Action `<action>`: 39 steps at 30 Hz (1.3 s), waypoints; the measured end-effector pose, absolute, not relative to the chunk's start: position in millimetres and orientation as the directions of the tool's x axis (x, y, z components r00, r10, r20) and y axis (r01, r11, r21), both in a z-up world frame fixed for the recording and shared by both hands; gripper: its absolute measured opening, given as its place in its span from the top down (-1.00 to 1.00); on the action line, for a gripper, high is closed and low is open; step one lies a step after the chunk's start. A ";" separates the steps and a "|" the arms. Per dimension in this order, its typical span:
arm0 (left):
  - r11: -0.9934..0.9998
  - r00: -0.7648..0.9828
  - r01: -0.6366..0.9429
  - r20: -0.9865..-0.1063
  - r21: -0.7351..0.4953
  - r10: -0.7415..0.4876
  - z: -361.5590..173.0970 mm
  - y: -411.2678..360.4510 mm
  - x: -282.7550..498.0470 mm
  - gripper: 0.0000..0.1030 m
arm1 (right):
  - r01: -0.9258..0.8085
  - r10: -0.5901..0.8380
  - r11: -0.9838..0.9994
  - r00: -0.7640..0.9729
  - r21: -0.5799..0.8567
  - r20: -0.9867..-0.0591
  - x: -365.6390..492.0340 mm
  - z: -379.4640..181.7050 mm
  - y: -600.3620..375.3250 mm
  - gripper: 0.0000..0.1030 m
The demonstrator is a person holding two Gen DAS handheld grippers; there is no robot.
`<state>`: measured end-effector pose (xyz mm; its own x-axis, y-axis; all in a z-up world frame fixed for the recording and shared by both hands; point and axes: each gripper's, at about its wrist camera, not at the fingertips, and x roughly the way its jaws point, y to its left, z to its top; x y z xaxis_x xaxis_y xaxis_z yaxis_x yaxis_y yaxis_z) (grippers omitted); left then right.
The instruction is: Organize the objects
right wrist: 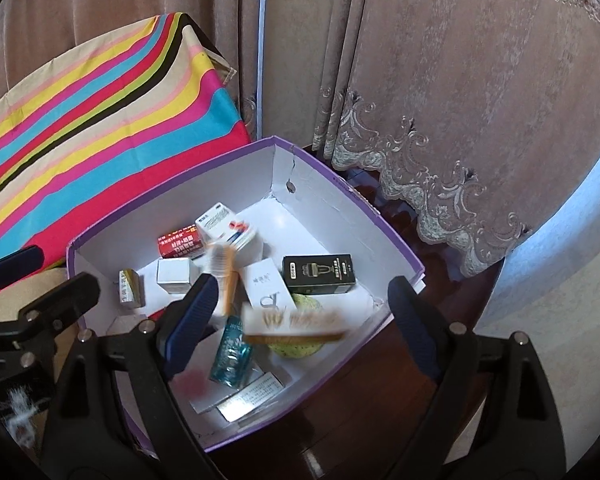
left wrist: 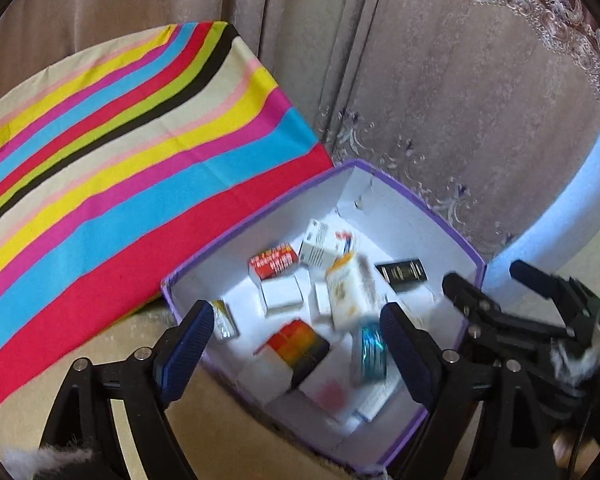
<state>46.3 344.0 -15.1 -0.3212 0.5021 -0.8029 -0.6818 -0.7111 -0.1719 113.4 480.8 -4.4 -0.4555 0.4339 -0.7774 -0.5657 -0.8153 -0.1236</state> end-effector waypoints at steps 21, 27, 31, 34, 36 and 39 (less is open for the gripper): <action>-0.679 -0.344 -0.729 -0.806 -0.094 0.481 -18.5 337.3 82.3 -1.00 | -0.587 0.461 -0.794 -0.417 -0.155 -0.783 151.8 0.5 472.7 -0.73; -0.663 -0.316 -0.738 -0.804 -0.125 0.504 -20.3 337.8 83.3 -1.00 | -0.578 0.461 -0.800 -0.422 -0.160 -0.780 149.5 0.1 468.2 -0.73; -0.657 -0.309 -0.742 -0.802 -0.132 0.511 -20.1 338.5 84.1 -1.00 | -0.580 0.465 -0.798 -0.420 -0.164 -0.779 150.4 -0.5 467.7 -0.73; -0.662 -0.302 -0.735 -0.803 -0.147 0.514 -20.6 337.1 81.9 -1.00 | -0.580 0.463 -0.798 -0.422 -0.161 -0.779 150.4 0.1 468.8 -0.73; -0.664 -0.294 -0.731 -0.802 -0.161 0.519 -21.2 335.2 79.9 -1.00 | -0.583 0.466 -0.796 -0.421 -0.161 -0.778 151.0 0.7 468.8 -0.73; -0.662 -0.290 -0.731 -0.803 -0.165 0.521 -21.8 335.0 79.4 -1.00 | -0.584 0.465 -0.796 -0.421 -0.160 -0.779 151.2 0.8 468.8 -0.73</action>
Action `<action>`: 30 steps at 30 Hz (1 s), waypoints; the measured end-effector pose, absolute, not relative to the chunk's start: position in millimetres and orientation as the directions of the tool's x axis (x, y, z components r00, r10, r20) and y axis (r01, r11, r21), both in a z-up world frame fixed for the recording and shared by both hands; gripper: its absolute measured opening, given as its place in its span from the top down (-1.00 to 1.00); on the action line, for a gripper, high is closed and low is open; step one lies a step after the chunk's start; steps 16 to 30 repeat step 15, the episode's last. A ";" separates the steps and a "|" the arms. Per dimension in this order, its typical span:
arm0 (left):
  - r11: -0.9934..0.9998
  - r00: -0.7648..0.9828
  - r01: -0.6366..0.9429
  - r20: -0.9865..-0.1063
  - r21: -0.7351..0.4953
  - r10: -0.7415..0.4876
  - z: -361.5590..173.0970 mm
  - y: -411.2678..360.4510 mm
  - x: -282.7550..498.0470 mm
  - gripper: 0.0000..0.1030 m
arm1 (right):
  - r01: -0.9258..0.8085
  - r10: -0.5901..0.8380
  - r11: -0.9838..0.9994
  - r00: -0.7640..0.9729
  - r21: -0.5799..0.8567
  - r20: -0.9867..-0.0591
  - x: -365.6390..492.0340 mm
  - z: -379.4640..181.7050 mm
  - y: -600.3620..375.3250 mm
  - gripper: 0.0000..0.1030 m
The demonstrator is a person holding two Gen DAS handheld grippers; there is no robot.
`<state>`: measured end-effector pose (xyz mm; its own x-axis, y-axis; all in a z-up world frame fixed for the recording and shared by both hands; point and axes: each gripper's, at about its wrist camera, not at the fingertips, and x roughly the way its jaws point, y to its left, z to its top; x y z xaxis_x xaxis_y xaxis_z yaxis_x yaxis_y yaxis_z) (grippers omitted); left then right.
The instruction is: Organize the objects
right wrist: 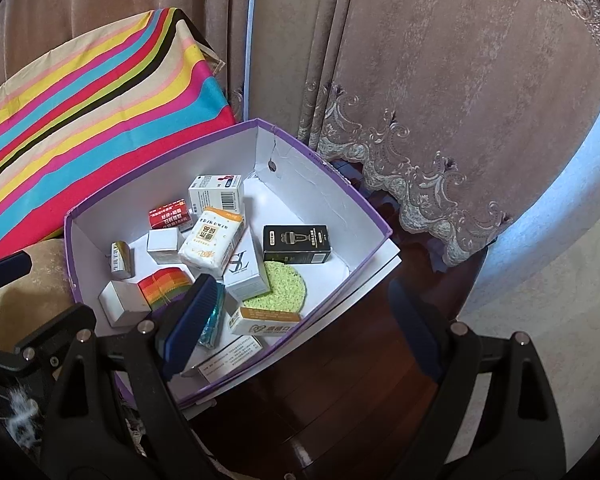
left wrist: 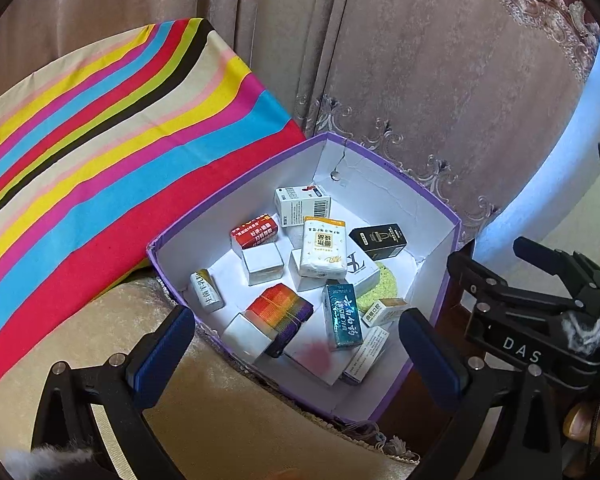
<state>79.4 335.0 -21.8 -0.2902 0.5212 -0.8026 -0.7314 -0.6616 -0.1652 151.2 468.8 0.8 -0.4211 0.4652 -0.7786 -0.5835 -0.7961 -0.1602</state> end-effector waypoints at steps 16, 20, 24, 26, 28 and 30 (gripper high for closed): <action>-0.646 -0.293 -0.749 -0.799 -0.149 0.525 -22.7 339.4 82.8 -1.00 | -0.581 0.459 -0.799 -0.420 -0.157 -0.783 150.9 -1.1 470.0 -0.73; -0.646 -0.293 -0.749 -0.799 -0.149 0.525 -22.7 339.4 82.8 -1.00 | -0.581 0.459 -0.799 -0.420 -0.157 -0.783 150.9 -1.1 470.0 -0.73; -0.646 -0.293 -0.749 -0.799 -0.149 0.525 -22.7 339.4 82.8 -1.00 | -0.581 0.459 -0.799 -0.420 -0.157 -0.783 150.9 -1.1 470.0 -0.73; -0.646 -0.293 -0.749 -0.799 -0.149 0.525 -22.7 339.4 82.8 -1.00 | -0.581 0.459 -0.799 -0.420 -0.157 -0.783 150.9 -1.1 470.0 -0.73; -0.646 -0.293 -0.749 -0.799 -0.149 0.525 -22.7 339.4 82.8 -1.00 | -0.581 0.459 -0.799 -0.420 -0.157 -0.783 150.9 -1.1 470.0 -0.73; -0.646 -0.293 -0.749 -0.799 -0.149 0.525 -22.7 339.4 82.8 -1.00 | -0.581 0.459 -0.799 -0.420 -0.157 -0.783 150.9 -1.1 470.0 -0.73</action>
